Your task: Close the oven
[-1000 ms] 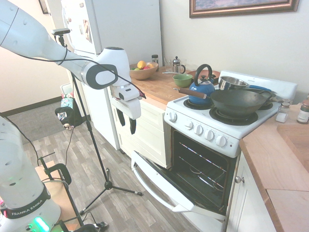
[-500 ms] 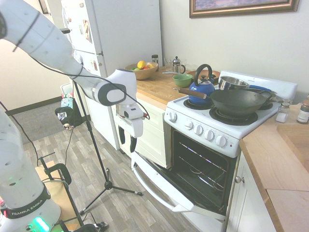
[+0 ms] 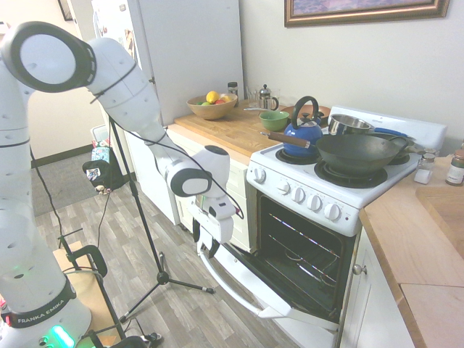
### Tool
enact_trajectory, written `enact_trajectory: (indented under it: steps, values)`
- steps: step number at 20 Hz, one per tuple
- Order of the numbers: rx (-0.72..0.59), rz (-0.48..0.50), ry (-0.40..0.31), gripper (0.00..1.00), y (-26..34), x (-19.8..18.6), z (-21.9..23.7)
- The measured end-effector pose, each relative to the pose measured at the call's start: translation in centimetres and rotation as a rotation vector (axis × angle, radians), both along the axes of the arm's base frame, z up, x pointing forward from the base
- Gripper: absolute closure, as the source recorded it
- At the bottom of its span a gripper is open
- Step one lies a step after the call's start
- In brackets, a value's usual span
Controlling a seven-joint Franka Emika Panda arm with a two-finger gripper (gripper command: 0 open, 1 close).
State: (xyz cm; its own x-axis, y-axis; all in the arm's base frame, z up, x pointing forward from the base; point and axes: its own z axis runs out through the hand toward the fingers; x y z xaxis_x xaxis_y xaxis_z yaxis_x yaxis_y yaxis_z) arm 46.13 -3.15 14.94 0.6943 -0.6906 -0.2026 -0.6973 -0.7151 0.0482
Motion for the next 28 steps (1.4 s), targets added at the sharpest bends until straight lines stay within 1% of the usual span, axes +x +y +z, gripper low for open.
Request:
enact_trajectory:
  steps: [4,7,11,16,21,23,28]
  values:
    - [0.038,0.053,-0.021,0.00,-0.7,1.6,-2.8]
    - [0.037,0.062,-0.022,0.00,-1.0,2.3,-4.1]
    - [0.027,0.046,0.006,0.00,-2.1,2.1,-6.3]
    - [0.027,0.059,0.018,0.00,-2.4,2.5,-8.2]
    - [0.016,0.097,0.000,0.00,-2.9,2.8,-10.9]
    - [0.016,0.101,0.008,0.00,-2.9,2.4,-11.6]
    - [-0.001,0.119,-0.015,0.00,-2.6,2.1,-11.8]
